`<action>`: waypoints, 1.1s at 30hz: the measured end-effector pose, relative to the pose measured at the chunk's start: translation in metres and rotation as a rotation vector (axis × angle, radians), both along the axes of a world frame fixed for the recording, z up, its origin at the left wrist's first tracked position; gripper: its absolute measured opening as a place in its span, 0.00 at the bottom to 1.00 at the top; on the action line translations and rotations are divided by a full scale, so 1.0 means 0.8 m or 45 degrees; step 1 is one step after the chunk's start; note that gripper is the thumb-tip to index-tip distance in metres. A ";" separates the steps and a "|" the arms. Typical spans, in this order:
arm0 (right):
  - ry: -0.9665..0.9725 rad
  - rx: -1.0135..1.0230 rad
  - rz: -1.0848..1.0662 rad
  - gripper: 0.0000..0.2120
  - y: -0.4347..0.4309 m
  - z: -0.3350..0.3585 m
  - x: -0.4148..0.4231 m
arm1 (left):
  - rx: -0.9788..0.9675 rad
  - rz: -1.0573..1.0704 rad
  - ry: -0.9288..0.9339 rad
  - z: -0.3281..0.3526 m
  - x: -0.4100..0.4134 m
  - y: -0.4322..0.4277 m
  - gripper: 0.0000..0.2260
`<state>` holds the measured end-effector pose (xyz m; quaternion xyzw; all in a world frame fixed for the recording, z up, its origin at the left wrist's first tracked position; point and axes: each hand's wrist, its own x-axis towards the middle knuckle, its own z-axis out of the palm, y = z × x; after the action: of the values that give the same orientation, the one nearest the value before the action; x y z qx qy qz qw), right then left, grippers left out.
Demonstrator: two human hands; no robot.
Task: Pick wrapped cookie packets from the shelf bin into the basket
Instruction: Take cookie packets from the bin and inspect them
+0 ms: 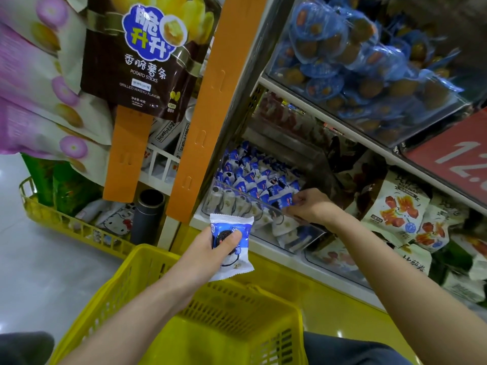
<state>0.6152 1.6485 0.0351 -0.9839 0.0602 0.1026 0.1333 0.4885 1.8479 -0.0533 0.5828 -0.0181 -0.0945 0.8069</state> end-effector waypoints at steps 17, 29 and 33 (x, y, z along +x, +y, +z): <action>0.133 0.176 0.138 0.10 0.006 -0.019 0.025 | 0.080 0.032 0.028 -0.005 0.002 -0.004 0.07; -0.712 0.621 0.326 0.05 0.024 -0.024 -0.081 | -0.081 0.054 0.185 -0.011 0.003 -0.010 0.07; -0.342 0.819 0.361 0.05 0.047 -0.068 -0.129 | 0.116 0.009 0.054 -0.014 -0.006 -0.014 0.07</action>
<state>0.5123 1.6862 -0.0192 -0.8949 -0.1299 0.0037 0.4269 0.4840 1.8364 -0.0645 0.6167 0.0054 -0.1045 0.7802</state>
